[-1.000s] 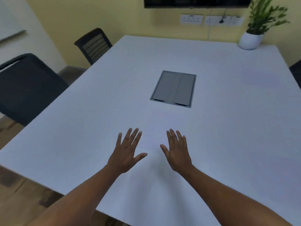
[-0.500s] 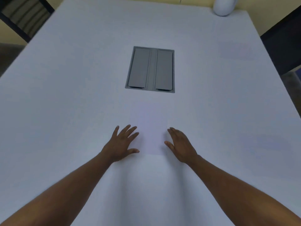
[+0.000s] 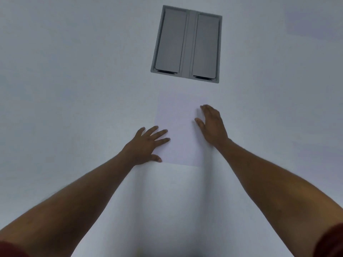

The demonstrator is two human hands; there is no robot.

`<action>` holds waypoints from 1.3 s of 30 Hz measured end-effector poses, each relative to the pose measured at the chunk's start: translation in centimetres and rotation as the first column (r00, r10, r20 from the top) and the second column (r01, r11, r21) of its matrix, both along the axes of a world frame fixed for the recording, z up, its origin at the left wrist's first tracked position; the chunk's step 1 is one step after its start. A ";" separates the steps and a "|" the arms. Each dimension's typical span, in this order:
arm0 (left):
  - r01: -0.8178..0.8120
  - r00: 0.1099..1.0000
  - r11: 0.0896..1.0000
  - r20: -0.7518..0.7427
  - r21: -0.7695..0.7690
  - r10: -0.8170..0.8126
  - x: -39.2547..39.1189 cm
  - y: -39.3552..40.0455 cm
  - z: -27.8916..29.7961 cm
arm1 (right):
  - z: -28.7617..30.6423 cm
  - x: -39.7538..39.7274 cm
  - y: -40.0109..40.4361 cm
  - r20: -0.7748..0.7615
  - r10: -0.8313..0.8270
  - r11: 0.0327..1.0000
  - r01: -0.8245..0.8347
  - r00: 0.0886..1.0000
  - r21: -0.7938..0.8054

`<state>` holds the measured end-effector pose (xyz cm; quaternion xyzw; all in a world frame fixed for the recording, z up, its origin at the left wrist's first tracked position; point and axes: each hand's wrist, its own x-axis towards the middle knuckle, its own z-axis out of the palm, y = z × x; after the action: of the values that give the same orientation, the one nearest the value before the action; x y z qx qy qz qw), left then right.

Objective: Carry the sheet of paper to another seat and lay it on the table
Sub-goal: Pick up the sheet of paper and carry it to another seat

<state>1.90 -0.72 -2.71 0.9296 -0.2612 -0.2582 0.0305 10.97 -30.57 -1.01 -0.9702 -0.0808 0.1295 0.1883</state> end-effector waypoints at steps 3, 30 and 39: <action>0.013 1.000 1.000 0.029 -0.005 -0.013 0.0 0.1 -0.4 | -0.5 1.5 0.4 0.002 -0.005 0.999 0.005 1.000 -0.038; 0.007 0.996 0.994 0.092 -0.106 0.003 0.0 0.9 -0.6 | -0.8 2.2 1.5 -0.140 -0.420 0.721 0.423 0.897 0.548; 0.018 0.991 0.993 0.131 -0.121 -0.002 -0.3 1.0 -1.1 | -0.5 -4.2 1.2 -0.537 -0.546 0.371 0.760 0.644 0.534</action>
<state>1.64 0.25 -3.82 0.9395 -0.2827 -0.1807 0.0686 6.73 -29.32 -1.47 -0.7329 0.2964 0.1305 0.5983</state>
